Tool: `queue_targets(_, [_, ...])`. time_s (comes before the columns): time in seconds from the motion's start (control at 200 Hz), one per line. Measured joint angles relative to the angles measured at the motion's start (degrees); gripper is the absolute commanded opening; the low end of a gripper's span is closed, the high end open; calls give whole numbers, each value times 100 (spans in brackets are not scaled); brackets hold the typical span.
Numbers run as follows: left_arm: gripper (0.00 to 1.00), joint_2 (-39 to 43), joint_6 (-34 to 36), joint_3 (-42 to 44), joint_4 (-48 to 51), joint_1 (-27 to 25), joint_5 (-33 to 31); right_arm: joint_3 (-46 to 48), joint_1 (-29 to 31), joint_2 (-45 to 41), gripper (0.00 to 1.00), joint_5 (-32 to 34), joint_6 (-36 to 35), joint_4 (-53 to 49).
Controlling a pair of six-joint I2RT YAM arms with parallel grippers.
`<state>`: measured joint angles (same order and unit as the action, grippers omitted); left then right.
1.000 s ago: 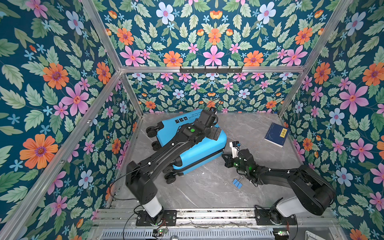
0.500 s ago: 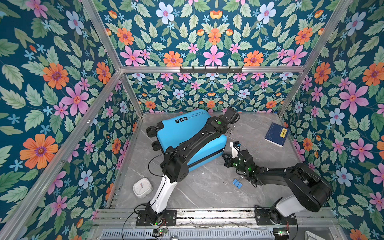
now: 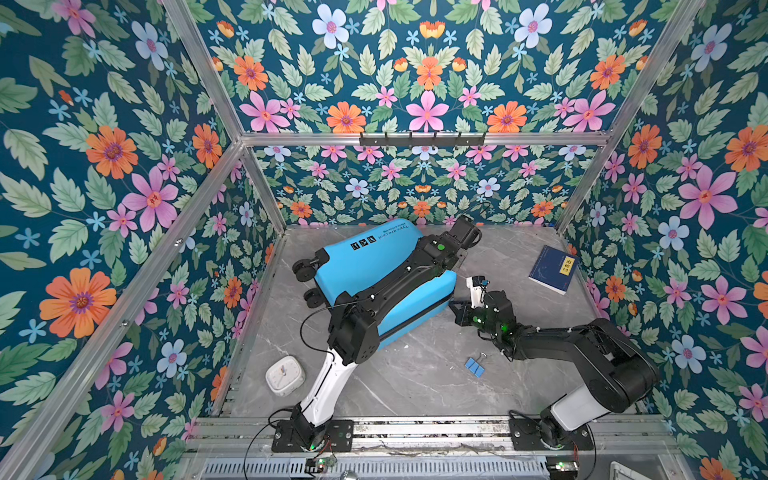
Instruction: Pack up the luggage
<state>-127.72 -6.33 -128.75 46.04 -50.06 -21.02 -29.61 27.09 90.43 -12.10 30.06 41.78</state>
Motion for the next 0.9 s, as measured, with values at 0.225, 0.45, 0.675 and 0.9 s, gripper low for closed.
queue_targets(0.225, [43,28,-15,168,-122,-22,111,-229,-219,83,0,-39,146,-114])
queue_targets(0.45, [73,299,4,267,-48,-2,293,-275,-249,90,0,-120,142,-149])
queue_targets(0.675, [91,1659,-269,1008,376,136,358,-407,-317,-9,53,120,46,-321])
queue_targets(0.9, [87,4387,-892,3587,-485,422,442,-247,-334,-651,72,538,-313,-673])
